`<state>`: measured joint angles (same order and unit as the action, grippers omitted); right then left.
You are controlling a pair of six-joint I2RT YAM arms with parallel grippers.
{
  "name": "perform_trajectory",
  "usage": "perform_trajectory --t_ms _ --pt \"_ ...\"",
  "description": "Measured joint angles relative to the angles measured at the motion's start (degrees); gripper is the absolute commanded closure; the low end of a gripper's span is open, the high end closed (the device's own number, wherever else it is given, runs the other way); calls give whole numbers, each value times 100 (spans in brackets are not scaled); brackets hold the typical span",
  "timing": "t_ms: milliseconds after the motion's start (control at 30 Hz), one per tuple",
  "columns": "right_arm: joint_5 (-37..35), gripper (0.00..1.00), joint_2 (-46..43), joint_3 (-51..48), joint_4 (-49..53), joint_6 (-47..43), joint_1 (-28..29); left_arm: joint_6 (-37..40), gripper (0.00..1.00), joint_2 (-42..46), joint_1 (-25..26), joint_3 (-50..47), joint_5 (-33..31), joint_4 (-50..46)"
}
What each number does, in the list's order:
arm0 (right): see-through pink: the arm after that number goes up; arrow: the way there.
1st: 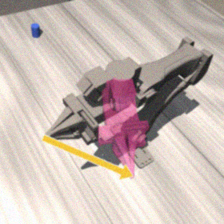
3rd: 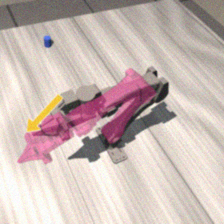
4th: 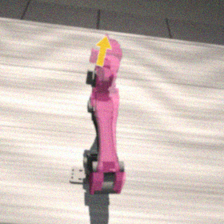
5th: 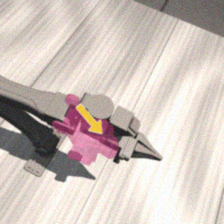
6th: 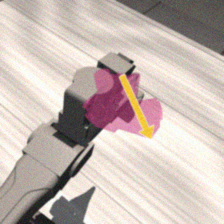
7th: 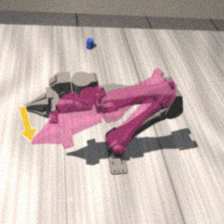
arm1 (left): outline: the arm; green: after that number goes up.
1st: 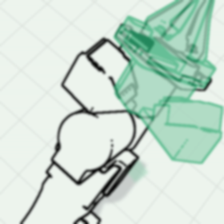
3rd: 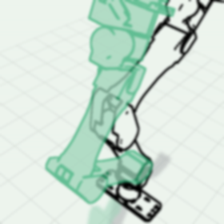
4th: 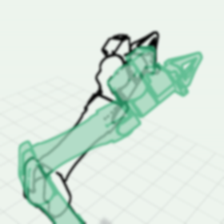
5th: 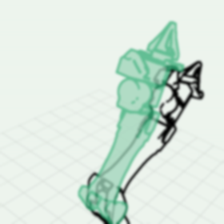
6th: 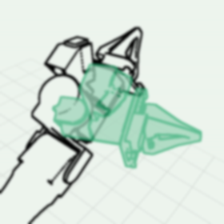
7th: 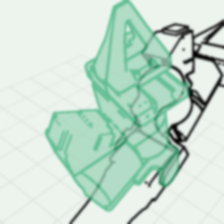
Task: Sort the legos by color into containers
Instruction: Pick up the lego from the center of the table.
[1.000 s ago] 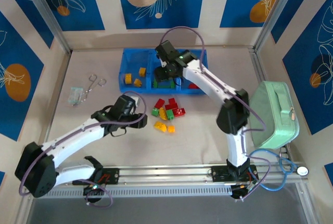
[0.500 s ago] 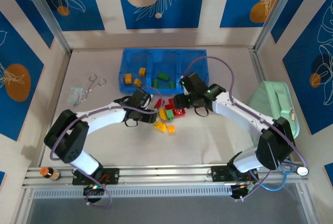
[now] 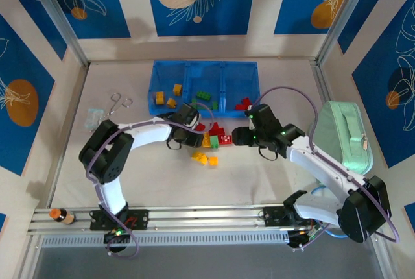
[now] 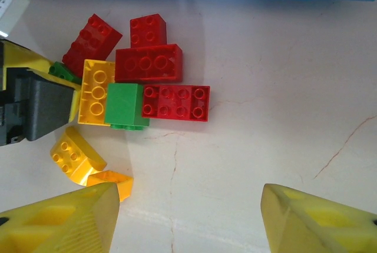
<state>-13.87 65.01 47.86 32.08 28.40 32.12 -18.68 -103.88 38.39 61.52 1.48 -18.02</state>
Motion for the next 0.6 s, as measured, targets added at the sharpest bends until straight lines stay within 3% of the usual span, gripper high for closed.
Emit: perform_trajectory --t_ms 233,600 --pt "46 35 -157 -240 -92 68 -37 101 69 -92 4 140 -66 -101" --pt "151 35 -168 -426 -186 214 -251 -28 72 479 192 79 -328 -240"
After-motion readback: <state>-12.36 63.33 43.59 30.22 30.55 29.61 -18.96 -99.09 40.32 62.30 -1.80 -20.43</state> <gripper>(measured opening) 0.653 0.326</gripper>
